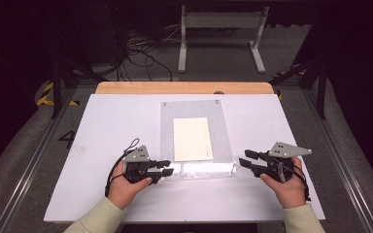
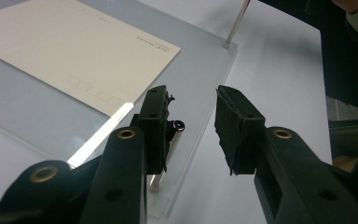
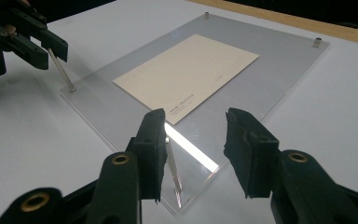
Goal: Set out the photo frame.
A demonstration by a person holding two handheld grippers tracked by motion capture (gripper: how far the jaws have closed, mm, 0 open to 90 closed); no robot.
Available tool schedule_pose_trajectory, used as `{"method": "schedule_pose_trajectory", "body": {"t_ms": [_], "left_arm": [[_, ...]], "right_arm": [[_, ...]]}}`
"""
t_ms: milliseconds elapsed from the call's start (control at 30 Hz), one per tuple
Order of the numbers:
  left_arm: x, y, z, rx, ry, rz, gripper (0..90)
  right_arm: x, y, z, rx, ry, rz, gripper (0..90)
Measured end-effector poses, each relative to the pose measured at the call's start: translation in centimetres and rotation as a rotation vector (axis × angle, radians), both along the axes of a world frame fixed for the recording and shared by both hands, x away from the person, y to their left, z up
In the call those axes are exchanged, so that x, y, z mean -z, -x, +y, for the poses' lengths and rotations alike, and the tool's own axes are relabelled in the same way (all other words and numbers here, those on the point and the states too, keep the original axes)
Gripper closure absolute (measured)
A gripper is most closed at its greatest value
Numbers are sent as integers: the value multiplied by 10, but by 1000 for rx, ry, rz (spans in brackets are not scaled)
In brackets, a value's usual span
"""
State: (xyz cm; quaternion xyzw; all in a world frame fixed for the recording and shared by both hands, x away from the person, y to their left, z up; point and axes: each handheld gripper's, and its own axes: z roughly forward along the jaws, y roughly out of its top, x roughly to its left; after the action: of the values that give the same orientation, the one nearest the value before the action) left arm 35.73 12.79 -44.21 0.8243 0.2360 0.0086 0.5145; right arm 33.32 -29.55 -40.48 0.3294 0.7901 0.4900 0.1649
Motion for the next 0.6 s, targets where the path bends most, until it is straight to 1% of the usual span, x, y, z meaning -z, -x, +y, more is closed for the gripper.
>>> {"method": "schedule_pose_trajectory", "body": {"t_ms": [100,133,200,233,267,300,333,400,433,600], "left_arm": [[1,-1,-1,-6,-8,-3,710],[3,-2,-2,-5,-23,-17,710],[6,-3,-1,-6,-49,-40,814],[7,-4,-1,4,-47,-44,824],[6,-5,-2,20,-61,-61,827],[6,-5,-3,25,-73,-69,830],[6,-5,-3,25,-73,-69,833],[5,-4,-4,21,-101,-88,839],[3,-4,-6,16,-129,-104,842],[4,-5,-6,21,-130,-110,847]], "right_arm": [[0,0,0,1,0,1,570],[0,0,0,1,0,0,569],[-1,1,1,-2,0,-3,564],[-2,1,1,-8,-1,-6,558],[-3,1,1,-7,-3,-9,555],[-4,2,1,-8,-8,-11,555],[-4,2,1,-8,-8,-11,555],[-6,3,-1,-2,-12,-18,554],[-6,3,-1,-1,-13,-20,555],[-8,4,-4,4,-16,-27,558]]}}
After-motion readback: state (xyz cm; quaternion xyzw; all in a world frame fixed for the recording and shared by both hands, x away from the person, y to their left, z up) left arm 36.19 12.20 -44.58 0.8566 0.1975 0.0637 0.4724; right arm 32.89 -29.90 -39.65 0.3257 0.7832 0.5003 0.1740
